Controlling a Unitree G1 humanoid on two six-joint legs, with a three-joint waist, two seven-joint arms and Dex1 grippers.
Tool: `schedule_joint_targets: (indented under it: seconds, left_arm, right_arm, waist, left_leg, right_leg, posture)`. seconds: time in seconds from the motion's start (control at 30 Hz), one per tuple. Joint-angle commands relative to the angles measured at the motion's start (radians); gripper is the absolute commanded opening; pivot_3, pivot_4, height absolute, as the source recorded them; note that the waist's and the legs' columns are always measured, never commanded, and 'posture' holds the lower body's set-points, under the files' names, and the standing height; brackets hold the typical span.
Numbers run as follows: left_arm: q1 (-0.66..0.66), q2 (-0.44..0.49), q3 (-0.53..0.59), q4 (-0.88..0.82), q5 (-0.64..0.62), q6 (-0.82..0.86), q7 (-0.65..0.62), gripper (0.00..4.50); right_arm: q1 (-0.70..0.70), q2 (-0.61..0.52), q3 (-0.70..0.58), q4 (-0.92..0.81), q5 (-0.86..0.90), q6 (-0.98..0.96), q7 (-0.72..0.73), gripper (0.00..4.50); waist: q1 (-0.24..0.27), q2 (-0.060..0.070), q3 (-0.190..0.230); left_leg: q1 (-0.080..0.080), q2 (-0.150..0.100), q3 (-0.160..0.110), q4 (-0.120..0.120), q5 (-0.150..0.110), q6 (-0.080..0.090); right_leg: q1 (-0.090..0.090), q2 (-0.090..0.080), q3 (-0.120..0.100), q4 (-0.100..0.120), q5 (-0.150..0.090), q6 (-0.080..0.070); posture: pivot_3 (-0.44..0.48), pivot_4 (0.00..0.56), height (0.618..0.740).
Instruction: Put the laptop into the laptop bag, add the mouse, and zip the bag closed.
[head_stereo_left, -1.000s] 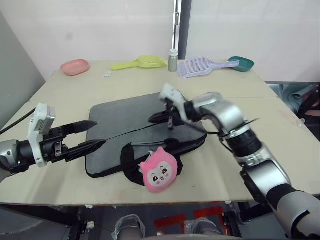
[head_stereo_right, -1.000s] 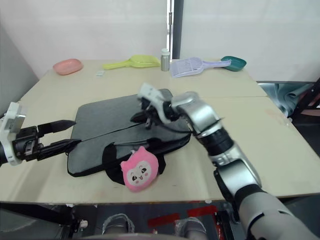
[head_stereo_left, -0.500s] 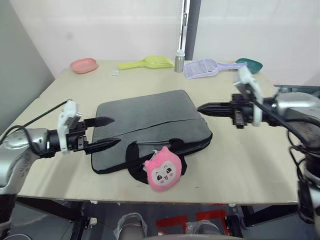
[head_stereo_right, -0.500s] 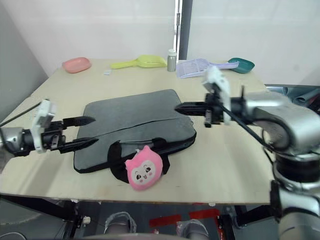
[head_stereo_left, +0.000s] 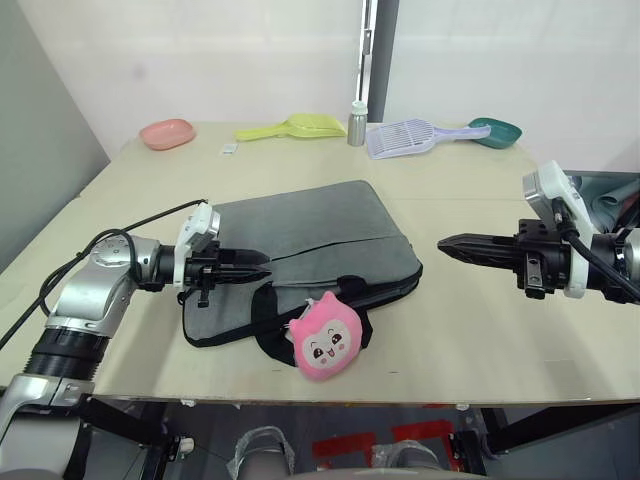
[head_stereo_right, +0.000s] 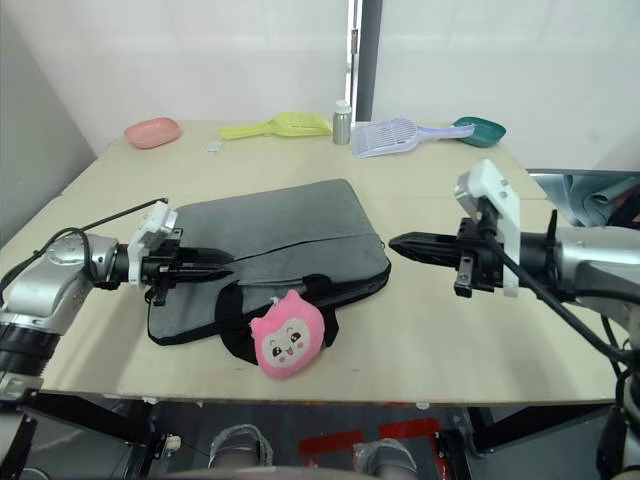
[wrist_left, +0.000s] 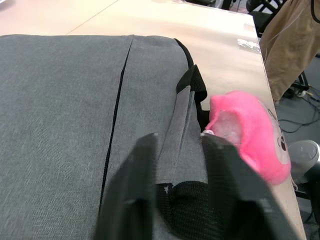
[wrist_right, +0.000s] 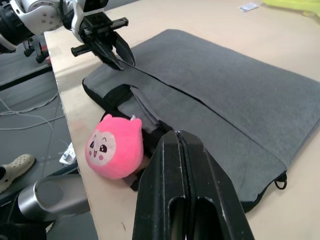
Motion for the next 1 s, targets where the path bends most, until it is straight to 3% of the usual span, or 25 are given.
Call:
schedule_joint_targets:
  seconds: [0.03, 0.27, 0.3, 0.47, 0.67, 1.0]
  left_arm:
    - [-0.073, -0.049, -0.048, 0.116, 0.070, -0.078, -0.030, 0.02]
    - [-0.214, -0.157, -0.110, 0.399, 0.203, -0.198, -0.024, 0.02]
    - [-0.219, -0.164, -0.116, 0.416, 0.211, -0.208, -0.032, 0.00]
    - [-0.219, -0.185, -0.161, 0.474, 0.289, -0.312, -0.062, 0.00]
    - [-0.220, -0.183, -0.184, 0.513, 0.343, -0.401, -0.082, 0.00]
    - [-0.198, -0.173, -0.181, 0.514, 0.361, -0.476, -0.089, 0.00]
  right_arm:
    - [0.008, -0.012, 0.000, -0.029, 0.081, 0.000, -0.078, 0.00]
    - [0.026, 0.077, 0.189, -0.039, 0.312, 0.004, -0.399, 0.00]
    - [0.028, 0.077, 0.207, -0.025, 0.336, -0.006, -0.434, 0.54]
    - [0.033, 0.074, 0.351, 0.001, 0.423, -0.032, -0.520, 2.22]
    - [-0.015, 0.114, 0.543, 0.110, 0.299, -0.028, -0.527, 4.30]
    - [-0.133, 0.202, 0.727, 0.304, 0.063, -0.043, -0.405, 4.44]
  waist:
    - [0.003, 0.000, 0.000]
    - [0.009, 0.000, 0.000]
    - [0.009, 0.000, 0.000]
    - [0.015, 0.000, 0.000]
    - [0.014, 0.001, -0.001]
    - [0.010, 0.002, -0.002]
  left_leg:
    - [0.000, 0.000, 0.000, 0.000, 0.000, 0.000]
    - [0.000, -0.001, 0.000, 0.001, 0.000, 0.000]
    - [0.000, -0.001, 0.000, 0.001, 0.000, 0.000]
    - [0.000, -0.001, -0.001, 0.000, 0.000, -0.001]
    - [0.004, -0.002, -0.001, 0.000, 0.000, -0.001]
    - [0.004, -0.002, -0.001, -0.002, 0.000, -0.002]
  right_leg:
    - [0.000, 0.000, 0.000, 0.000, 0.000, 0.000]
    - [0.001, -0.001, 0.000, 0.001, 0.000, 0.000]
    - [0.001, -0.001, 0.000, 0.000, 0.000, 0.000]
    - [0.002, -0.001, -0.001, -0.002, 0.000, 0.000]
    - [0.006, -0.002, -0.001, -0.002, 0.000, 0.000]
    - [0.006, -0.002, -0.002, -0.003, 0.000, 0.001]
  posture:
    - [0.000, 0.150, 0.740]
    - [0.000, 0.150, 0.740]
    - [0.000, 0.150, 0.740]
    - [0.000, 0.150, 0.740]
    - [0.000, 0.150, 0.740]
    - [0.000, 0.150, 0.740]
